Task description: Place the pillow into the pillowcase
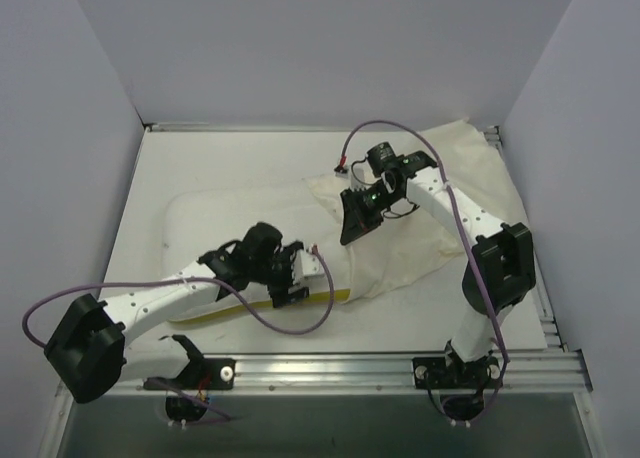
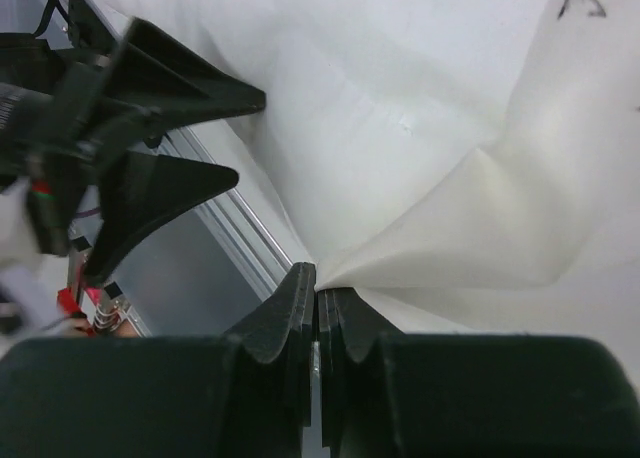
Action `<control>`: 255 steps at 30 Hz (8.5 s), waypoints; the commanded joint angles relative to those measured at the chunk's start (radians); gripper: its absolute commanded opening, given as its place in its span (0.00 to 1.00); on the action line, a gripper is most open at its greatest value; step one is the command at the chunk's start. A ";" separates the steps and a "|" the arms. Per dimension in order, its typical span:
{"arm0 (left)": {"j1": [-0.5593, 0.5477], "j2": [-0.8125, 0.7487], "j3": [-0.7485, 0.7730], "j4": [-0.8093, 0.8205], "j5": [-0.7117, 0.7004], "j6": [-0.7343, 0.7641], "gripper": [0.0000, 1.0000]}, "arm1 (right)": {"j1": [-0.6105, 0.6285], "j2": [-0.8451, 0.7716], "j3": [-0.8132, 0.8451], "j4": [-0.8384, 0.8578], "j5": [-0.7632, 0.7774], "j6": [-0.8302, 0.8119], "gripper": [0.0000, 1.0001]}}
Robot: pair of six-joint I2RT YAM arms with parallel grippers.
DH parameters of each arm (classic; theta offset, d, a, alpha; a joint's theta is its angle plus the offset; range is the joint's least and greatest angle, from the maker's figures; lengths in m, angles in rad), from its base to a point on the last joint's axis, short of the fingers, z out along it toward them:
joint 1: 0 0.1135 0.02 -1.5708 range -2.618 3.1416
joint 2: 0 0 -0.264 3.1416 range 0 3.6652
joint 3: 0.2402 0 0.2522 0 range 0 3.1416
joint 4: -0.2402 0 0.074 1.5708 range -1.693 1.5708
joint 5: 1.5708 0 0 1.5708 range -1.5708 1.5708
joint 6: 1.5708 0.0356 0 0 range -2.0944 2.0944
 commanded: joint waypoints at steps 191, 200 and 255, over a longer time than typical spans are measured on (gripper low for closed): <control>0.891 0.424 0.418 -0.415 0.100 0.108 0.97 | 0.293 -0.150 -0.273 -0.058 0.109 -0.201 0.17; 0.749 0.519 0.449 -0.381 0.252 0.208 0.50 | 0.019 0.065 0.385 -0.017 0.211 0.014 0.63; 0.558 0.280 0.268 -0.155 0.329 0.223 0.00 | 0.261 0.570 0.752 0.296 0.419 0.215 0.00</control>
